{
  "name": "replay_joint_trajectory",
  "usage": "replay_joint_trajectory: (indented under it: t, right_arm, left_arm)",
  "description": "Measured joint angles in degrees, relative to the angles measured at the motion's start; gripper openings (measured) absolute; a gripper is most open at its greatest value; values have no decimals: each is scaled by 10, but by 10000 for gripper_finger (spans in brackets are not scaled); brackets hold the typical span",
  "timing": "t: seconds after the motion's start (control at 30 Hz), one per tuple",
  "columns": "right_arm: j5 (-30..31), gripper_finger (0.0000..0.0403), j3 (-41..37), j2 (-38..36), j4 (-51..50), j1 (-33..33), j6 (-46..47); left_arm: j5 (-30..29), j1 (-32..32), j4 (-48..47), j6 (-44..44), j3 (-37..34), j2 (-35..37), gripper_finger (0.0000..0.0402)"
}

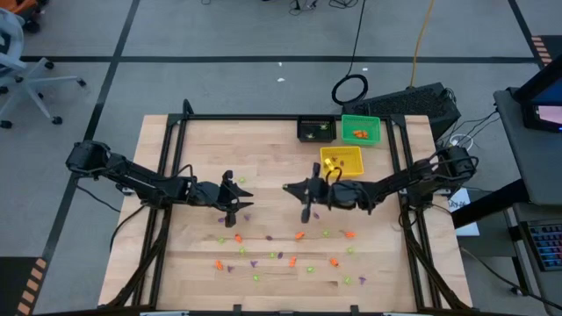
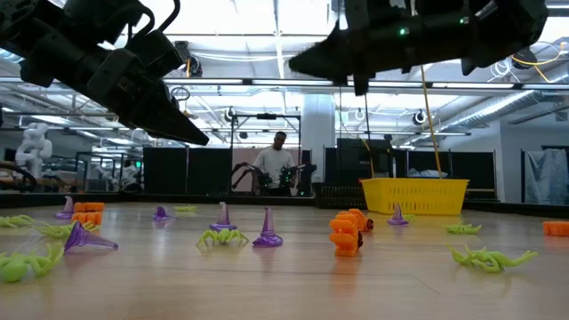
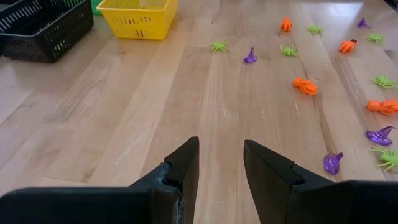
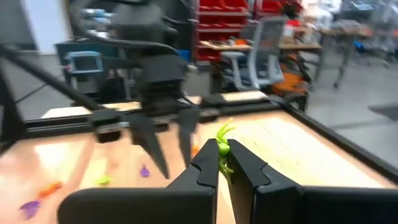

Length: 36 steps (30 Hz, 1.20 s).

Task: Sort Halloween decoration
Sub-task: Put the green spider toy into the black basket

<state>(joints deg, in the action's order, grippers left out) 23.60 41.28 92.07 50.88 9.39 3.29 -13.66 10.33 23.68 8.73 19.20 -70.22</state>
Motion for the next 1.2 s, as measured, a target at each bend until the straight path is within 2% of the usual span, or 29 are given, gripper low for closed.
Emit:
replay_joint_trajectory:
  t: [0.27, 0.33, 0.5, 0.63, 0.8, 0.97, 1.2]
  right_arm:
    - [3, 4, 2, 0, -28, -58, 72]
    - [0, 4, 20, 0, -67, -81, 75]
    - [-56, 4, 123, 0, -292, -149, 80]
    - [-57, 4, 232, 0, -513, -202, 74]
    - [-57, 4, 333, -1, -680, -270, 47]
    - [-59, 4, 364, -1, -739, -343, 36]
    - [-120, 4, 364, 7, -775, -430, 53]
  left_arm:
    - [0, 0, -1, -1, 0, 0, 128]
    - [0, 0, -1, -1, 0, 0, 128]
    - [0, 0, -2, -1, 0, 0, 128]
    - [1, 0, -2, -1, 0, 0, 128]
    - [1, 0, -3, -2, 0, 0, 128]
    - [3, 0, -2, -1, 0, 0, 128]
    - [4, 0, -2, -1, 0, 0, 128]
